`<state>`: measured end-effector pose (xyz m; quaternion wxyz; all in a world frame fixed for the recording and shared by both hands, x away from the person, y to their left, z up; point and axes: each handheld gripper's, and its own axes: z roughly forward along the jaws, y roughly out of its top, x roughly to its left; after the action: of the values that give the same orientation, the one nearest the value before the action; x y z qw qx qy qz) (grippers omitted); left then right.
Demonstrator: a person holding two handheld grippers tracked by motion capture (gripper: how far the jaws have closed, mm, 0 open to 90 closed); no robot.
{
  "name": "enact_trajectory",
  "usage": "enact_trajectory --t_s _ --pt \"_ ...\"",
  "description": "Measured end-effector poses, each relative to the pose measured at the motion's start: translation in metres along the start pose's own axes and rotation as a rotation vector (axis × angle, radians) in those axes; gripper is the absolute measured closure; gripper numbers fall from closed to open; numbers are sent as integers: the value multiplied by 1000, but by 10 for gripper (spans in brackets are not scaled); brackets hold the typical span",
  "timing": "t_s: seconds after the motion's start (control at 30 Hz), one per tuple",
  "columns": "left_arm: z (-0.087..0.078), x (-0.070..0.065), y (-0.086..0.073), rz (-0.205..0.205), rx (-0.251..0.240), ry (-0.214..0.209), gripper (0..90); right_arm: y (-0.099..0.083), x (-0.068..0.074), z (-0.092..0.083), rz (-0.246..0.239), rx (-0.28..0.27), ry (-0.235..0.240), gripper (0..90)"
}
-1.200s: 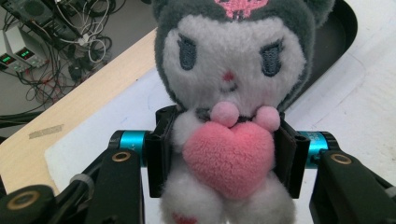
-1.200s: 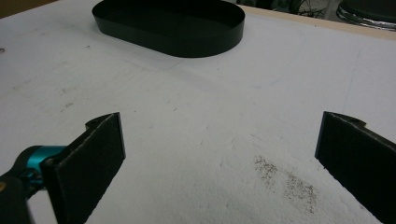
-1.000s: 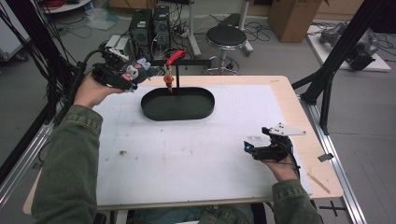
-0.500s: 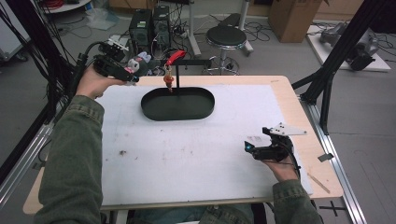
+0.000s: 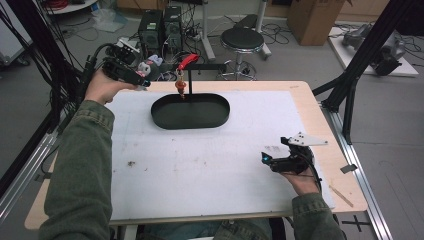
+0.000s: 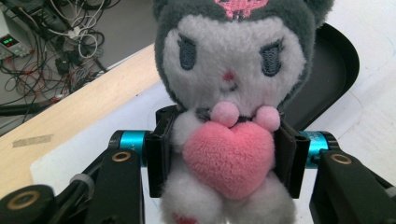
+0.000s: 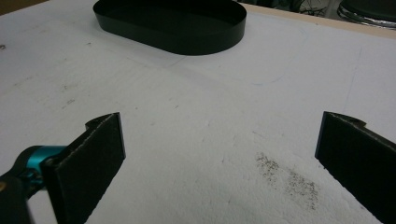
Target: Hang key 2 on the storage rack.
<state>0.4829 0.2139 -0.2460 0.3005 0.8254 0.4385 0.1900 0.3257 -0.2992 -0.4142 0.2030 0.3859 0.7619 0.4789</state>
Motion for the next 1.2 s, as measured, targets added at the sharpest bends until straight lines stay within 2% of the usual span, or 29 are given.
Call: enact_trajectory --t_s 0.33,0.47,0.7,0.8,0.87,0.93,1.0,1.13,1.2 --pt "4 9 -4 -20 37 51 500 0 0 0 -7 -5 3 6" --pt "7 11 -3 -34 25 55 499 0 0 1 -5 -1 3 6" --pt "15 15 -3 -53 37 81 498 0 0 1 -7 2 2 6" --pt "17 17 -5 -68 44 71 491 0 0 1 -2 4 2 6" --pt "17 19 -8 -100 28 56 484 0 0 1 -1 5 2 5" --pt "18 22 -13 -129 7 20 478 0 0 0 -5 3 1 5" --pt "19 25 -18 -148 -14 -7 442 0 0 0 -4 1 0 6" --pt "17 33 -26 -212 -67 -51 216 0 0 0 -2 -3 -5 5" --pt "16 34 -30 -202 -86 -64 138 0 -1 0 8 3 -3 5"
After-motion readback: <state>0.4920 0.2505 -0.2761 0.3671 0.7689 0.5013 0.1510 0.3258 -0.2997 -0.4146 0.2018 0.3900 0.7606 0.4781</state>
